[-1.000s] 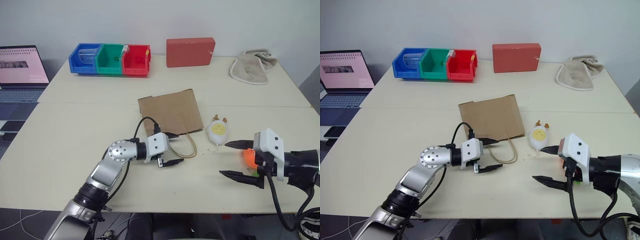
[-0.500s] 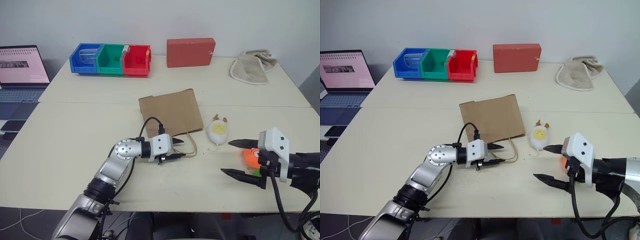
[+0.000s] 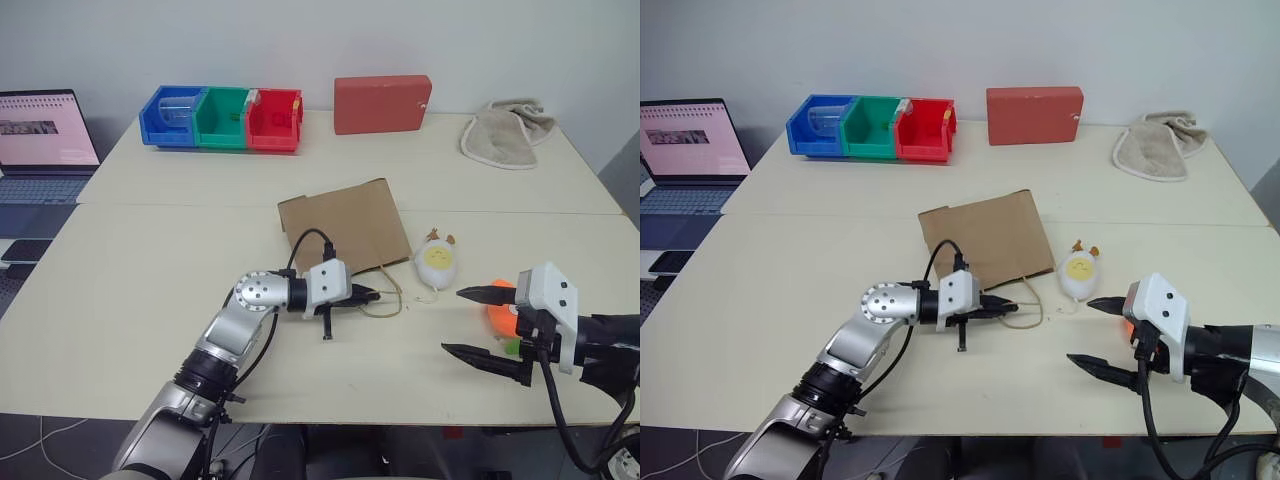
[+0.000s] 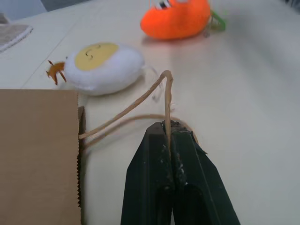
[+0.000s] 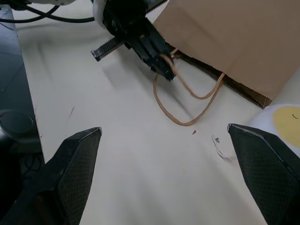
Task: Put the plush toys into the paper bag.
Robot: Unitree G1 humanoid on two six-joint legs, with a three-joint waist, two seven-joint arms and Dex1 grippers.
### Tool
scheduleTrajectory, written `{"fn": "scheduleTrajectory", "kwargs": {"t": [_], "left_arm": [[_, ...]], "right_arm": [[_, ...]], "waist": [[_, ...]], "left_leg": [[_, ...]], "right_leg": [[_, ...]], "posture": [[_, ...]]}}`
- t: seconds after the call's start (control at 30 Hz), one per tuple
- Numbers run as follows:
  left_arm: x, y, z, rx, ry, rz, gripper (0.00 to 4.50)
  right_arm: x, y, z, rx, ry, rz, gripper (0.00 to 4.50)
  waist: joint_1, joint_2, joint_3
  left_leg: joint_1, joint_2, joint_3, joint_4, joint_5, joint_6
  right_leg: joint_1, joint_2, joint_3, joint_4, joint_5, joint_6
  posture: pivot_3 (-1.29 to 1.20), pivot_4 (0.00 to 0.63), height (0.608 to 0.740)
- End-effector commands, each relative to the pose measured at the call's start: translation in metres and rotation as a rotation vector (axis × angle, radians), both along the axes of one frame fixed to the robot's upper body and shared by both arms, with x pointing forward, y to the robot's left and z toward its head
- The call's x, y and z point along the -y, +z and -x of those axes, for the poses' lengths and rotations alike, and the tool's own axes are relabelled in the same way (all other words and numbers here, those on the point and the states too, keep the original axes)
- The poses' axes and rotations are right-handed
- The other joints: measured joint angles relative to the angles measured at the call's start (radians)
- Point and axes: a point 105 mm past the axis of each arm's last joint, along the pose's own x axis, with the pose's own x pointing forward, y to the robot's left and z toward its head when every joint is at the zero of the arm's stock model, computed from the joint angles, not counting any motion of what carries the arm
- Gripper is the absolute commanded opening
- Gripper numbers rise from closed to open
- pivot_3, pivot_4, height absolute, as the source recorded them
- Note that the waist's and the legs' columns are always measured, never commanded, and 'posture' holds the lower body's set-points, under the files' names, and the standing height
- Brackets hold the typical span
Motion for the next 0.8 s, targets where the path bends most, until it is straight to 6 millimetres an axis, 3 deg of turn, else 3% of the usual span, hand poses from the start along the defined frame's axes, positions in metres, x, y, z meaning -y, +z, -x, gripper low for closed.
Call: {"fn": "scheduleTrajectory", "kwargs": {"t": [0.03,0.13,0.23,0.43,0.57,0.6,0.8], "left_arm": [[-0.002,0.044,0.008,-0.006,-0.034,0.102,0.01],[-0.008,0.060,0.011,-0.084,-0.018,0.153,0.01],[-0.014,0.077,0.007,-0.150,0.019,0.223,0.00],[-0.014,0.102,0.001,-0.214,0.056,0.327,0.00],[-0.010,0.102,0.007,-0.234,0.044,0.320,0.00],[-0.010,0.101,0.008,-0.244,0.046,0.321,0.00],[-0.008,0.097,0.010,-0.272,0.059,0.324,0.00]], "right_arm": [[-0.013,0.009,0.001,0.035,0.011,-0.057,4.50],[-0.019,0.007,-0.003,0.039,0.010,-0.081,4.50],[-0.030,-0.001,-0.007,0.035,0.013,-0.093,3.89],[-0.059,-0.017,-0.038,0.083,-0.014,-0.137,1.69],[-0.078,-0.019,-0.063,0.150,-0.064,-0.170,0.21],[-0.084,-0.019,-0.072,0.173,-0.090,-0.187,0.05],[-0.097,-0.023,-0.102,0.217,-0.229,-0.225,0.05]], "waist": [[-0.002,0.000,0.000],[-0.003,0.000,0.000],[-0.002,0.000,0.000],[-0.004,0.000,0.000],[-0.005,0.000,0.000],[-0.005,-0.001,0.000],[-0.004,0.000,0.000]], "left_leg": [[0.000,0.000,0.000,0.000,0.000,0.000],[0.000,0.000,0.000,0.000,0.000,0.000],[0.000,0.000,-0.001,0.000,0.000,0.000],[-0.001,0.000,-0.001,0.000,0.000,0.000],[-0.002,0.000,-0.002,-0.001,0.000,0.000],[-0.002,0.000,-0.002,-0.001,0.000,0.000],[-0.006,0.000,-0.004,-0.002,0.000,0.000]], "right_leg": [[0.000,0.000,0.000,0.000,0.000,0.000],[0.000,0.001,0.000,0.000,0.000,0.000],[0.000,0.001,0.000,0.000,0.000,0.000],[-0.001,0.001,-0.001,0.000,0.000,0.000],[-0.003,0.001,-0.001,0.001,0.000,0.000],[-0.004,0.001,-0.001,0.002,0.000,0.001],[-0.008,0.003,-0.001,0.003,0.004,0.006]], "posture": [[0.00,0.150,0.740],[0.00,0.150,0.740],[0.00,0.150,0.740],[0.00,0.150,0.740],[0.00,0.150,0.740],[0.00,0.150,0.740],[0.00,0.150,0.740]]}}
